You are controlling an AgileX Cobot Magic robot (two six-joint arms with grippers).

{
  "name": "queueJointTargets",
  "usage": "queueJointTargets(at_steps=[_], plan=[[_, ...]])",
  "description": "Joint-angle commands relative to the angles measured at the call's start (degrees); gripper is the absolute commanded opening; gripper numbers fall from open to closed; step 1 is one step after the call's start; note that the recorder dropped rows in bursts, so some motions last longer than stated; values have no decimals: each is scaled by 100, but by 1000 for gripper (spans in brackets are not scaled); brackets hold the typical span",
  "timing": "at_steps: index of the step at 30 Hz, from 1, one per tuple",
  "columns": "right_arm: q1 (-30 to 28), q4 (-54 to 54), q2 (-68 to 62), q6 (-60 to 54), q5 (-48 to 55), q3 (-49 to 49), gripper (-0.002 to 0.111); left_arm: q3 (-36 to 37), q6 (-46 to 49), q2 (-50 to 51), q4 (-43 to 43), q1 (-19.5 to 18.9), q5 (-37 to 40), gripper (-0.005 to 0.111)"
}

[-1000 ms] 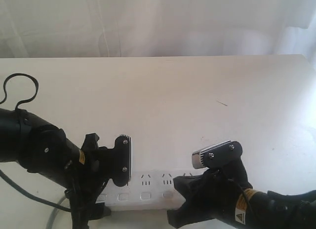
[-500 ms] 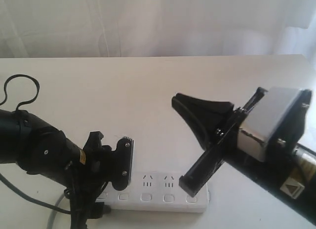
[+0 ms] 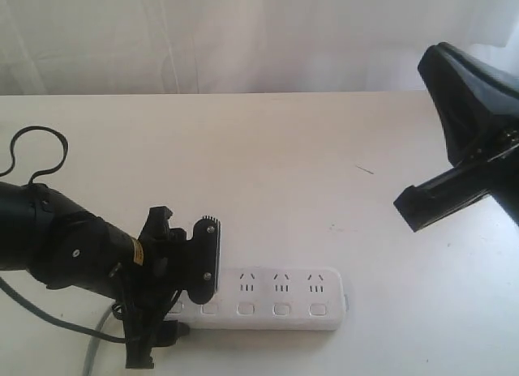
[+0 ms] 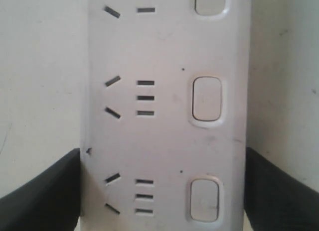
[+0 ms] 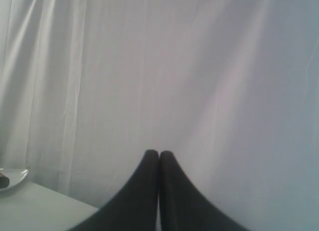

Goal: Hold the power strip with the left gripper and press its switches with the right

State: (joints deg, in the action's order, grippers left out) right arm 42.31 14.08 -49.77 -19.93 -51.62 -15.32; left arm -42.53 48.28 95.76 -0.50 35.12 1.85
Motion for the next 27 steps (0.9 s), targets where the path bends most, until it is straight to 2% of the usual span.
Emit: queueJointTargets(at_steps=[1,3,5,11,15,22,27], plan=[[-6,71,118,-106,368,1,0,178,-245,257,50,-16,257,55],[-6,109,118,-106,423,1,0,178,-343,257,50,-16,340,86],[-6,120,106,-95,484,1,0,178,-373,257,50,-16,496,106],[-6,131,106,-95,532,1,0,178,-247,257,104,-16,968,105],[-6,131,106,-95,532,1,0,178,-196,69,104,-2,947,105],[-6,173,106,-150,531,1,0,168,-196,-842,104,-2,639,105],[-6,281,106,-551,531,1,0,-47,-384,-1674,50,33,856,105]])
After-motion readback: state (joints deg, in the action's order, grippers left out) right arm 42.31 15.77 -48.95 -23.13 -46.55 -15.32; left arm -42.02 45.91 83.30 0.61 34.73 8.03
